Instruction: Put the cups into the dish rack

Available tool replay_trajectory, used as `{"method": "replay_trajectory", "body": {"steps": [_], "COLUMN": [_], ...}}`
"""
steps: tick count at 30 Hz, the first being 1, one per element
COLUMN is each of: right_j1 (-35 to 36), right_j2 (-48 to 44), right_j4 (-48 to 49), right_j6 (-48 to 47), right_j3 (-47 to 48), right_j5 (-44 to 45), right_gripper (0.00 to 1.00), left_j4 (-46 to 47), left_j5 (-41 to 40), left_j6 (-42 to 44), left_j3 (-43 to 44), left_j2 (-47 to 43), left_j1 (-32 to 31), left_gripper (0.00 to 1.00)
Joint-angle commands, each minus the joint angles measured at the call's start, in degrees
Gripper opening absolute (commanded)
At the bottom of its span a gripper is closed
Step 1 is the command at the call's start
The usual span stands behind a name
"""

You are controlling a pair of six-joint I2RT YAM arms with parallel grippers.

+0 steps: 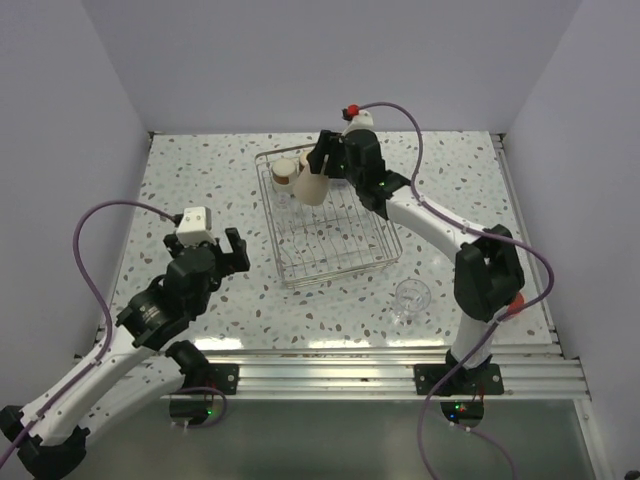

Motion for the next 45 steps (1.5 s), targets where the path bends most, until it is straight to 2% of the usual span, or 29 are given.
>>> {"method": "replay_trajectory", "body": {"steps": [1,7,11,17,34,39,42,43,44,45], "right_j1": [0.7,1.7,2.2,2.5,6.1,7.3,8.0,8.2,8.4,8.7], "right_j2": [1.9,6.5,9.5,13.1,16.8,17.0,17.3,17.4,17.4,17.2], "right_j4": [2.3,2.2,2.3,2.8,2.9,2.8,2.8,2.8,2.8,2.8], "right_j6": [-3.7,-6.6,-7.1,-7.2,-9.7,-11.4,-11.9,-12.1,-12.3,-12.5], "right_j3": [5.2,7.8,9.6,10.5,11.5,11.5,11.6,11.5,11.5,11.5], "right_j5": [4.5,8.0,9.1,10.9,16.0,18.6,19.2,19.3,19.6,20.0], "right_gripper": [0.00,0.00,0.00,0.00,0.00,0.13,0.25,0.30,0.40,0.43], "left_j4": [-2.4,-7.0,-4.1,-3.7,-3.7,-3.8,-4.0,-3.9,-3.9,-4.0], "left_j5": [-0.4,1.8,3.0,2.8,3.3,3.1,2.9,2.9,3.0,2.9], "left_j6": [0.4,-0.4,1.9,2.3,2.4,2.4,2.2,2.2,2.3,2.2], "left_j3": [0.0,1.7,-1.1,-1.6,-1.6,-1.6,-1.6,-1.6,-1.6,-1.6], "left_j2": [2.1,1.6,-3.8,-6.3,-6.5,-6.6,-6.9,-7.0,-7.1,-7.1], "left_j1": [0.1,-0.1,0.0,0.0,0.1,0.0,0.0,0.0,0.0,0.0], "left_gripper": [1.00,1.00,1.00,1.00,1.00,1.00,1.00,1.00,1.00,1.00]}}
